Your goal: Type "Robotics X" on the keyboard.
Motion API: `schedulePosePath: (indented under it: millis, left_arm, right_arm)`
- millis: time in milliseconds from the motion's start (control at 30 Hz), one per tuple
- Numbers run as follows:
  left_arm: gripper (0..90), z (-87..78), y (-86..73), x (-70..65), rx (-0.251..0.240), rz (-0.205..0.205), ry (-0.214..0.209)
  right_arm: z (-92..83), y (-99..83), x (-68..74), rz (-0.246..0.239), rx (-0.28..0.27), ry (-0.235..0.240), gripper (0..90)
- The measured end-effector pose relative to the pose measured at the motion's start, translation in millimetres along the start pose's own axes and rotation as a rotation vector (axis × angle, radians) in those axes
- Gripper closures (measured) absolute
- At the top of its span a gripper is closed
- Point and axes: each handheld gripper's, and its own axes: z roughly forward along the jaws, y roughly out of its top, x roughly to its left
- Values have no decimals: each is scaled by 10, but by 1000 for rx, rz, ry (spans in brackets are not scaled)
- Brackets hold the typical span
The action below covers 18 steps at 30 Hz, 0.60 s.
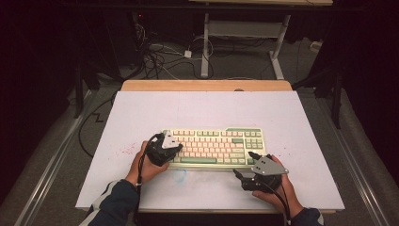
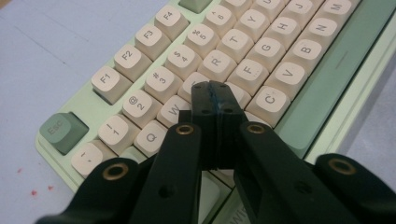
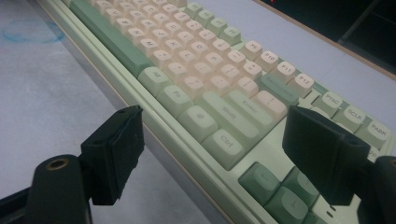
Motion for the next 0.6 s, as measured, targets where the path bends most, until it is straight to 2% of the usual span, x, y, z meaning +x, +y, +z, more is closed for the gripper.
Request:
schedulePosePath:
  millis: [167,233,600]
  left_arm:
    - [856,-38,25,-39,-21,5,-14]
    - [856,-37,22,-47,-21,18,-9]
    - [842,-77,43,-45,-54,21,-4]
  right_arm:
    - [-9,3,-10,4,-5,-3,217]
    - [-11,3,-17,8,-6,-6,217]
    - [-21,8,-16,6,-10,-7,217]
